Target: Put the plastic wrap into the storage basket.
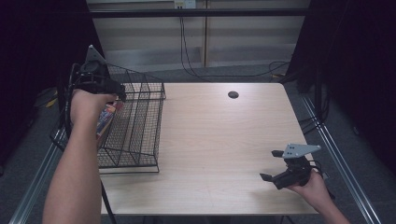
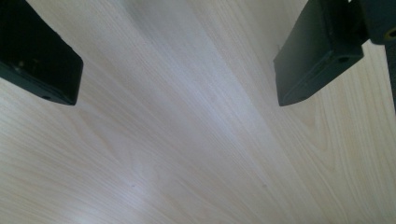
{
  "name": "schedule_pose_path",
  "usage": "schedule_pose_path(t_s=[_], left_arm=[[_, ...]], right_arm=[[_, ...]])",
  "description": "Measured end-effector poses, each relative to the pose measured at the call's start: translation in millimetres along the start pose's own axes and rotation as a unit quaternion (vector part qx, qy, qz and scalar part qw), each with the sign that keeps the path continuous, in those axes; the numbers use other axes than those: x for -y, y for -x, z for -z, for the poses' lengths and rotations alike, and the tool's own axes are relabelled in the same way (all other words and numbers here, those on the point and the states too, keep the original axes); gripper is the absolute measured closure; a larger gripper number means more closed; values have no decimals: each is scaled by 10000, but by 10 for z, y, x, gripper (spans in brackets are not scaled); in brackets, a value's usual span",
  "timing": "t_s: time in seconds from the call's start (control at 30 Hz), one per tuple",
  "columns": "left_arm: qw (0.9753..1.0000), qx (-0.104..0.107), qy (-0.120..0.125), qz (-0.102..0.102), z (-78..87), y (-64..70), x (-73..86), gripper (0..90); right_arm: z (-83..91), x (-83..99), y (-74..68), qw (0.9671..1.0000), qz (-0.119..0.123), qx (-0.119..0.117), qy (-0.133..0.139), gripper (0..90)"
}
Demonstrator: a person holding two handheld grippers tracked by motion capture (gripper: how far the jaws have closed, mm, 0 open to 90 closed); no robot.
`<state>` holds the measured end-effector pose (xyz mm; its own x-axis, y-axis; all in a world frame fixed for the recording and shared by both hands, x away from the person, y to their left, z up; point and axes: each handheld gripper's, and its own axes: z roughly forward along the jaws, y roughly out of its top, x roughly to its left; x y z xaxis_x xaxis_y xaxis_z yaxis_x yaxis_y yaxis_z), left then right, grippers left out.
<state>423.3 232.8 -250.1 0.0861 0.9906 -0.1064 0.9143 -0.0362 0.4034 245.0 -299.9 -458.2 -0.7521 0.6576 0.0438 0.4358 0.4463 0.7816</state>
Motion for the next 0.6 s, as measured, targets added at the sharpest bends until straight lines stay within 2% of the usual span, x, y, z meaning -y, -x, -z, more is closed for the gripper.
schedule_pose_path(t_s=[0.03, 0.2, 0.3, 0.47, 0.6], left_arm=[[10000, 20, 17, 17, -1, 19, 1, 201], [9997, 137, 64, -190, -30, 173, 5, 138], [9991, 216, 105, -338, -55, 283, 5, 122], [9982, 349, 131, -460, -81, 401, 12, 107], [9970, 546, 159, -531, -99, 494, 26, 98]], right_arm=[[1, 1, -1, 10000, 3, 1, 8, 10], [6, 0, -4, 10000, -5, -5, 13, 10], [11, 0, -4, 10000, -5, 21, 8, 10], [12, -1, 0, 10000, -5, -11, 12, 10], [9, 1, -6, 10000, 16, 0, -7, 10]])
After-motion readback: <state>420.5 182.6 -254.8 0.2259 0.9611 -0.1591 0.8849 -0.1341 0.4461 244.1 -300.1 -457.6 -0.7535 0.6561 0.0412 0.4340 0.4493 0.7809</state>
